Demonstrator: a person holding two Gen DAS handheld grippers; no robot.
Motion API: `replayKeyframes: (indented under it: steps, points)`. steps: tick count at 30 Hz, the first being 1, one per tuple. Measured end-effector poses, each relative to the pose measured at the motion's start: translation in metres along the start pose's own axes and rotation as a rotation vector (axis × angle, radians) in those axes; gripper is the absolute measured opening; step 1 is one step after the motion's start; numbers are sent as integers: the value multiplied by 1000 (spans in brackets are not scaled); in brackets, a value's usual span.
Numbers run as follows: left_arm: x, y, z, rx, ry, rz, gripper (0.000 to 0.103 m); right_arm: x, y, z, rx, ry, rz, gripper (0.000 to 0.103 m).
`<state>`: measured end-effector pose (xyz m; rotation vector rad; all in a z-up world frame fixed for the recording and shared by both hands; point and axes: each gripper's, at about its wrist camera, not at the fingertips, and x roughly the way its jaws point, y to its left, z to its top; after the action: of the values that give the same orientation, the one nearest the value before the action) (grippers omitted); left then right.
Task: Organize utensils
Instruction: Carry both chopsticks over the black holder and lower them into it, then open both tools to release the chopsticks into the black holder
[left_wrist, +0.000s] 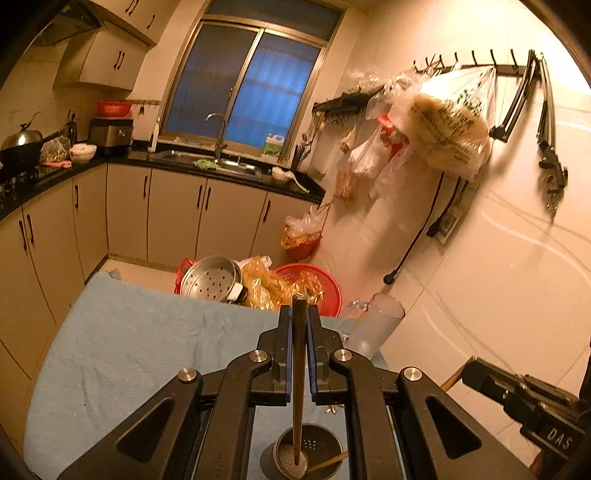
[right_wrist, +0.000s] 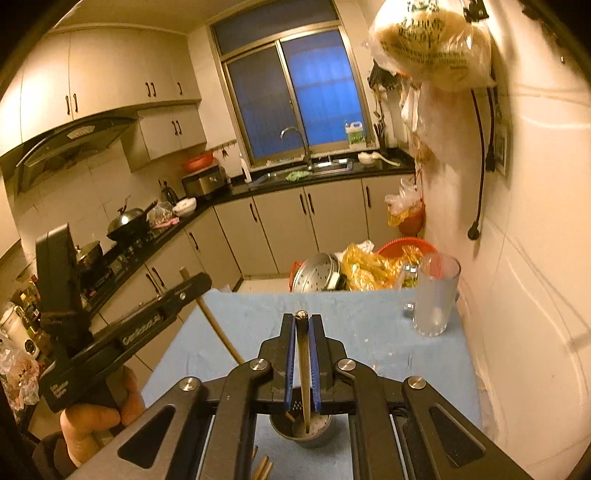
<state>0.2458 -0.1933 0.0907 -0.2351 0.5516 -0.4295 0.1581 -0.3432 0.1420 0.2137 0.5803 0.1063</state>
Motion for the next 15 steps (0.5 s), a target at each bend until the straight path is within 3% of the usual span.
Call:
replayKeyframes:
  steps: [15]
  points:
    - [26,9,-33,-3,82,32,7,28,-23,-38,50,68,-5,11]
